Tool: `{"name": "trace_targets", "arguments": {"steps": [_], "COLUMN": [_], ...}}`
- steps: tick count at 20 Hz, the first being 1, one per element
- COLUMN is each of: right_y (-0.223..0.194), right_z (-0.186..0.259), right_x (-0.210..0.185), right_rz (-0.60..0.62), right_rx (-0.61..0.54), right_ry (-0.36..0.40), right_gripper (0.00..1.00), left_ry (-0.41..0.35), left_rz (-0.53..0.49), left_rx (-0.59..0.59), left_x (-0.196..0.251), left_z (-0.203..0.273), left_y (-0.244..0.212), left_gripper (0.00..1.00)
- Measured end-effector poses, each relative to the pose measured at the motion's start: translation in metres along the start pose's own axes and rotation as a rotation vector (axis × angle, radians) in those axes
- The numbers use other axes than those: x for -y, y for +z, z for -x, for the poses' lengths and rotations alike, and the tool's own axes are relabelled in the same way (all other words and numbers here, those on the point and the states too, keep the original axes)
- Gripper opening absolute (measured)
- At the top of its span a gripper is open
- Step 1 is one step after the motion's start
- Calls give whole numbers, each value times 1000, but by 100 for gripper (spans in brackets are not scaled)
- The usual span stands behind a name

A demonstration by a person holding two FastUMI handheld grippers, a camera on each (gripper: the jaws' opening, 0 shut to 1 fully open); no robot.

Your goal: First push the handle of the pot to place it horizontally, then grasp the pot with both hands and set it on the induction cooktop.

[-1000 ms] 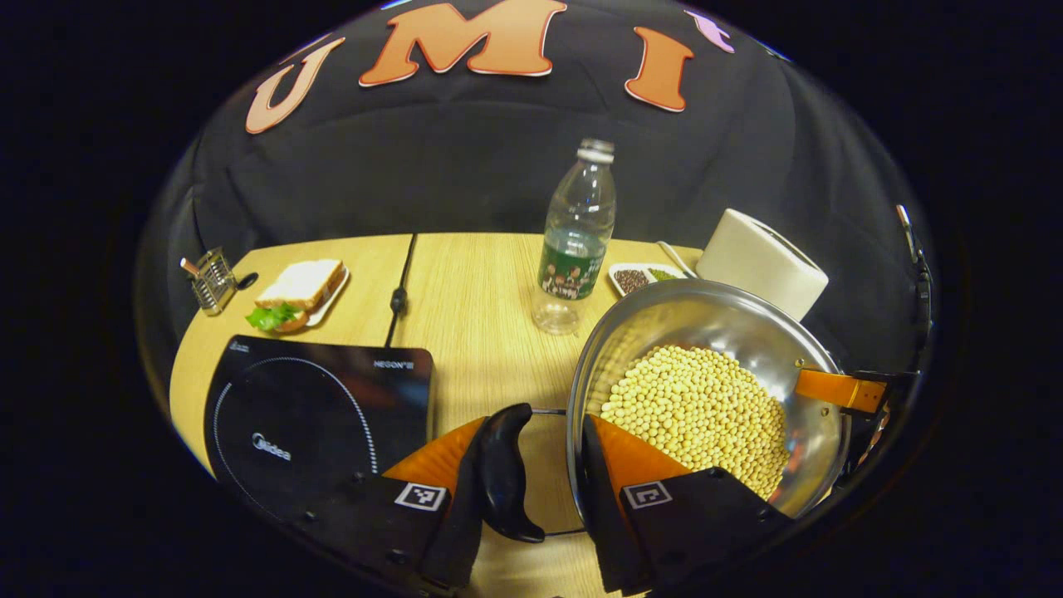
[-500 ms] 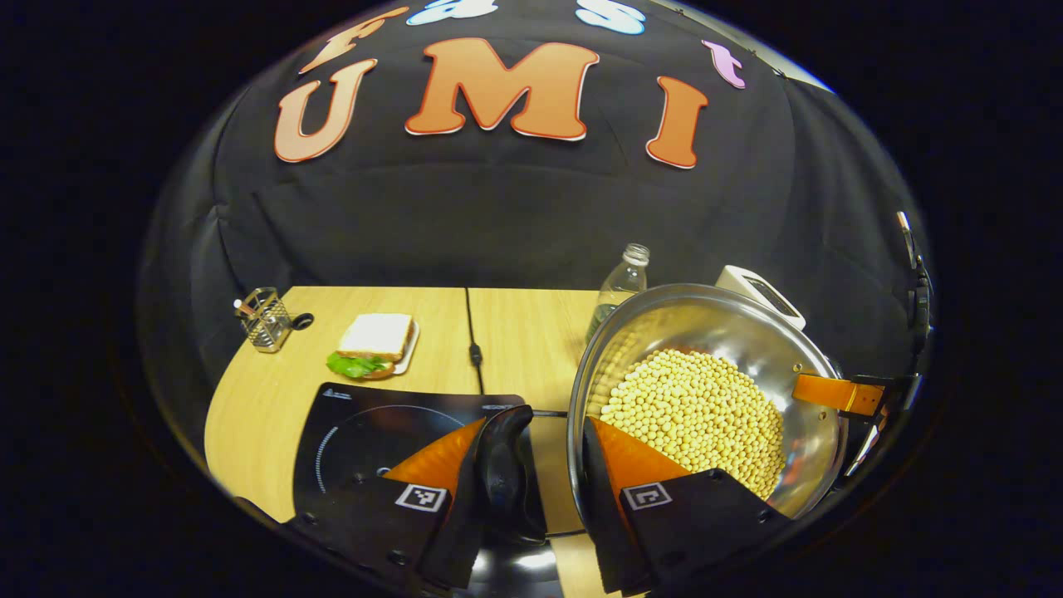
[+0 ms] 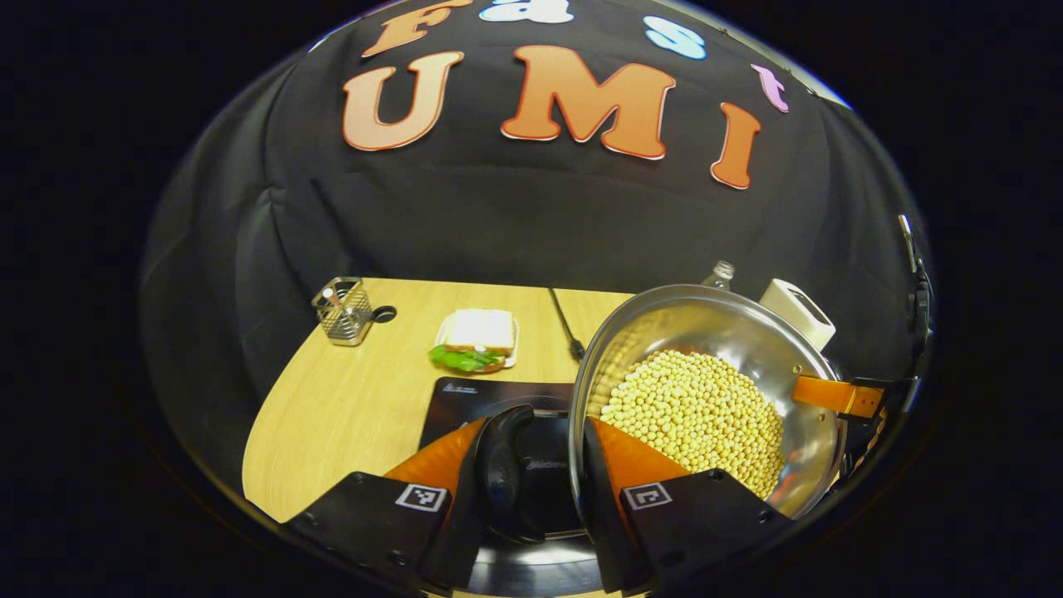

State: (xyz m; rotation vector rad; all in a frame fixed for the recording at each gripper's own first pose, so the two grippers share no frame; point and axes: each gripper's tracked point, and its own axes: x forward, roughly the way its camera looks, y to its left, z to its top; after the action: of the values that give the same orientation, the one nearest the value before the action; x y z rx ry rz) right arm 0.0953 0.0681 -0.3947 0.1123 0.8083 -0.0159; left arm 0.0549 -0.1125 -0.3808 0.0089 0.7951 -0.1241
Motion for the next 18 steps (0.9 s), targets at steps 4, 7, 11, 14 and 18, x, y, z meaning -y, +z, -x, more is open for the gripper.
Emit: {"name": "trace_targets", "arguments": {"steps": [4, 7, 11, 14, 18], "right_y": [-11, -24, -46, -63, -76], "right_z": [-2, -8, -24, -40, -54], "right_x": [-46, -75, -97, -103, -106], "right_rz": [21, 35, 61, 64, 79], "right_rx": [2, -10, -26, -59, -89], "right_ry": [17, 32, 27, 24, 19], "right_gripper": [54, 59, 59, 59, 59], "left_ry": [17, 25, 25, 17, 15], "left_rz": [19, 27, 40, 55, 72], "left_rx": [-2, -18, -53, -85, -112], "left_x": [-47, -69, -91, -103, -109], "left_z": [7, 11, -6, -21, -32], "left_y": [-1, -2, -22, -42, -54], "left_gripper": [63, 63, 63, 60, 64]}}
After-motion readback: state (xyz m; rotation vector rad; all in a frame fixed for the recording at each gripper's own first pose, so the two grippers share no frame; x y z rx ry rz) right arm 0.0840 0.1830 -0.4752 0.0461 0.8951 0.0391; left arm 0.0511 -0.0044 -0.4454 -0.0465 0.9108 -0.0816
